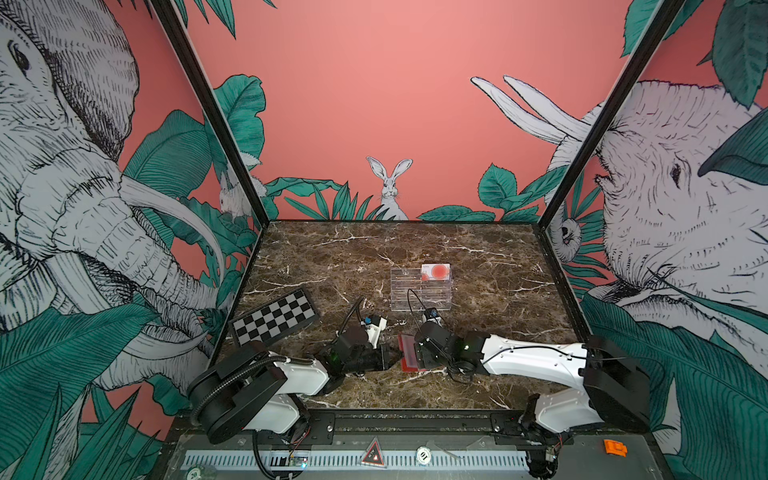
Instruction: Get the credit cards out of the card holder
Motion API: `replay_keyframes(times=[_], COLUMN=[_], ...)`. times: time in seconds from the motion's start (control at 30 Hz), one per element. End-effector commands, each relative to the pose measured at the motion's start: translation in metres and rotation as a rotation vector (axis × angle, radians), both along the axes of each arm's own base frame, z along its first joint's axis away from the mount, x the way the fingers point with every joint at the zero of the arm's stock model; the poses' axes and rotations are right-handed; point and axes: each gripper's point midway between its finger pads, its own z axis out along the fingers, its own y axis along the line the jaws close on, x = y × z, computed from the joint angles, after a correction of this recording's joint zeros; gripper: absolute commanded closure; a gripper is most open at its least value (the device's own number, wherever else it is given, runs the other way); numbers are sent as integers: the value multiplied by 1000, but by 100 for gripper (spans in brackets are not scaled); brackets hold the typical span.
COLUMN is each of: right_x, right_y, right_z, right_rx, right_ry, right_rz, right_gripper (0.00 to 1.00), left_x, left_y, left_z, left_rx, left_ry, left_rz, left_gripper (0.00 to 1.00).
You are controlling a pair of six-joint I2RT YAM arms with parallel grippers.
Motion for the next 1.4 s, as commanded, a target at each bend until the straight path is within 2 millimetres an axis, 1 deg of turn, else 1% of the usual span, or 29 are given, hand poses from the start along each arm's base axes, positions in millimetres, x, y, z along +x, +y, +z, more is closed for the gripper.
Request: replay_keyframes(times=[0.0,0.1,0.23,0.27,0.3,0.37,0.4,0.47,0.53,0.6,0.63,0.67,0.73,0.77,0.8,0.83,0.93,0.97,1.03,1.17,1.37], right_x=[1,-1,-2,-2,-2,-3,-3,-3,-3,-3,-2,-1,1,3,5,7,10,10,11,12,9], right_y=[-4,-13,-24,-26,-27,-28,-28,-26,-21,-17,-17,-18,-19,-20,-21,-23,-25,-26,-28,-32,-39], right_z=[12,17,23,28,31,37,40,46,51,54,53,51,44,39,35,31,18,14,6,-11,-28], right_rx=[61,94,153,177,195,228,246,293,357,405,412,411,407,407,408,409,400,392,380,372,354], right_ry=[-18,-16,-15,-19,-19,-18,-18,-20,-20,-15,-12,-7,9,16,24,32,49,57,69,88,112], right_rz=[-14,-24,-39,-35,-31,-19,-9,0,21,30,29,27,20,11,2,-6,-18,-21,-26,-47,-63], right_gripper=[18,17,17,17,18,21,23,30,39,44,48,56,71,80,86,88,89,89,90,90,90], left_x=[-2,0,3,4,5,7,7,9,10,12,13,14,15,14,14,12,9,8,5,2,0], left_y=[4,8,11,12,14,19,23,29,38,44,46,46,41,34,27,20,-1,-7,-18,-34,-44], left_z=[-12,-21,-26,-27,-29,-29,-28,-24,-16,-1,6,14,30,38,43,47,50,49,44,33,20], left_rx=[47,91,139,154,170,197,215,245,280,295,291,282,240,204,165,134,55,39,15,-15,-11], left_ry=[-5,7,19,20,22,22,21,9,-9,-41,-53,-71,-95,-95,-91,-82,-46,-30,1,50,88], left_rz=[-8,0,-1,2,5,18,26,46,66,86,95,100,87,73,55,39,-8,-20,-40,-61,-60], left_gripper=[100,100,100,95,82,61,52,44,39,34,33,31,30,31,33,35,49,54,57,60,60])
